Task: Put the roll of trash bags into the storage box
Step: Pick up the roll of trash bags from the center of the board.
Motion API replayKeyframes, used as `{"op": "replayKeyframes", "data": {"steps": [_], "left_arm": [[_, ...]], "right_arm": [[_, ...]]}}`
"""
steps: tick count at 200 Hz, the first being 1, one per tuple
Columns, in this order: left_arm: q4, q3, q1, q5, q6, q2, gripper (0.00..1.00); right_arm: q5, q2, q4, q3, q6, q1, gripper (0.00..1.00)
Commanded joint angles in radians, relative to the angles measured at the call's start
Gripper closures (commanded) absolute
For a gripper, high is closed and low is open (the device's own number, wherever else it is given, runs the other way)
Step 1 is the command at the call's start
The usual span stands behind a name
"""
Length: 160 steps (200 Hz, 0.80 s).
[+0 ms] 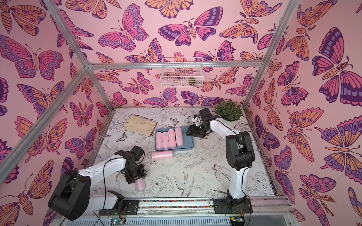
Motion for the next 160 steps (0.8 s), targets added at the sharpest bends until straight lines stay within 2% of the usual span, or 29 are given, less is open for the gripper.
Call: {"op": "replayKeyframes", "data": {"steps": [1, 22, 95, 160], "left_arm": [[0.02, 0.007, -0.009, -0.002, 0.001, 0.005, 0.47], [0.022, 0.026, -0.017, -0.015, 0.0, -0.005, 0.52], [0.02, 0.172, -0.027, 0.002, 0.062, -0.037, 0.55], [0.021, 0.444, -0.059, 0.006, 0.171, 0.094, 0.54]], "right_arm": [[0.004, -0.049, 0.006, -0.014, 0.0, -0.018, 0.29], [-0.003, -0.071, 0.018, -0.036, 0.008, -0.025, 0.29], [0.0, -0.134, 0.011, -0.081, 0.006, -0.057, 0.29], [-0.007, -0.192, 0.003, -0.122, 0.008, -0.101, 0.29]]}}
